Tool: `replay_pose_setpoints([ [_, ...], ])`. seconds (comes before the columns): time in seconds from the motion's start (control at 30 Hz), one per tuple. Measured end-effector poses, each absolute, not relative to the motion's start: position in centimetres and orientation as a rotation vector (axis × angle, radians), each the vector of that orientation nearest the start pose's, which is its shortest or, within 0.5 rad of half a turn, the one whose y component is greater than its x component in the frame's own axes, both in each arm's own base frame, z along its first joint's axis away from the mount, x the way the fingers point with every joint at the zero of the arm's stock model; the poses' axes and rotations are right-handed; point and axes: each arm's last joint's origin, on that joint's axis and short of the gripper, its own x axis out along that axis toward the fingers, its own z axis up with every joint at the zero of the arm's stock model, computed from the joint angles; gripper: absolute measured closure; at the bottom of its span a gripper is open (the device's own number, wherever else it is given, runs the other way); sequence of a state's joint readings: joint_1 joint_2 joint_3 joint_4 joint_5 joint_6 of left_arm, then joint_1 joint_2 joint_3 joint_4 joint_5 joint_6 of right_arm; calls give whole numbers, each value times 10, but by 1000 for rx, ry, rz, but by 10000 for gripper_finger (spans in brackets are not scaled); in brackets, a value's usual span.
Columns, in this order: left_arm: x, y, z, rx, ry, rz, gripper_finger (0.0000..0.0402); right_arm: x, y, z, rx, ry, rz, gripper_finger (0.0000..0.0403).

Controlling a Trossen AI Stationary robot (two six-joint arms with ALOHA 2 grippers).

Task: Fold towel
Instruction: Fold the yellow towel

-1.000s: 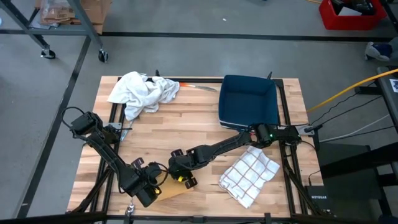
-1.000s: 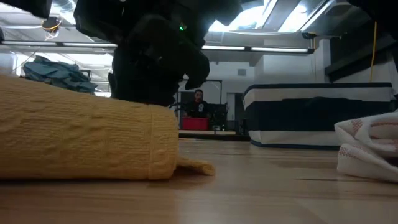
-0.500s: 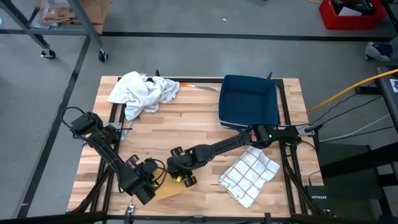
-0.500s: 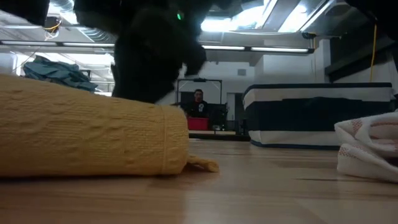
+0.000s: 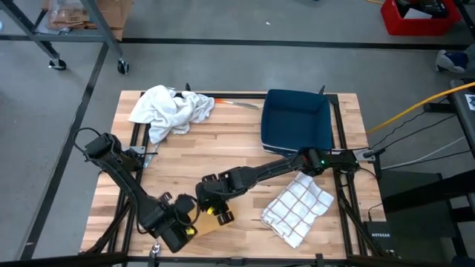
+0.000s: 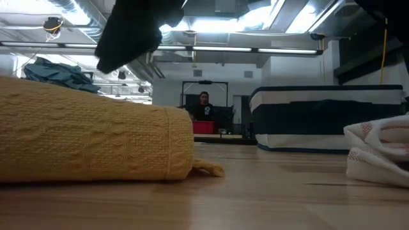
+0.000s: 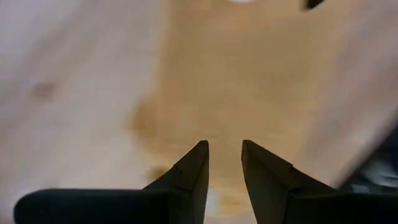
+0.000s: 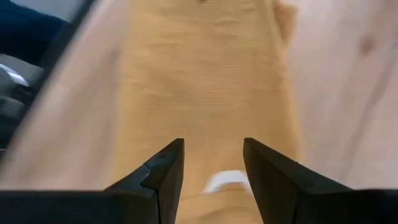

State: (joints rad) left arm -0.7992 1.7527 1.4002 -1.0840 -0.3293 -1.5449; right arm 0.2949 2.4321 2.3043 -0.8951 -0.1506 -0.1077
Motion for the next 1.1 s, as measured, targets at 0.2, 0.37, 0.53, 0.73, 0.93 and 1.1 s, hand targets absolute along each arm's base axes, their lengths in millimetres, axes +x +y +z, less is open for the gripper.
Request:
replay_pose_setpoints([
  [0.2,252,-248,243,-648,994,410,314,494,169,216,-110,1015,488,233],
  [0.37,258,-256,227,-563,977,395,314,491,181,200,-146,1018,470,233],
  [0.53,263,-261,203,-494,1007,433,314,488,183,185,-195,1045,406,233],
  [0.73,268,-266,172,-422,1050,486,314,487,182,161,-201,1036,395,233],
  [0.93,271,-270,149,-377,1063,518,314,483,180,145,-201,1059,393,233],
  [1.1,268,-271,154,-379,1062,510,314,482,180,146,-202,1062,394,233],
])
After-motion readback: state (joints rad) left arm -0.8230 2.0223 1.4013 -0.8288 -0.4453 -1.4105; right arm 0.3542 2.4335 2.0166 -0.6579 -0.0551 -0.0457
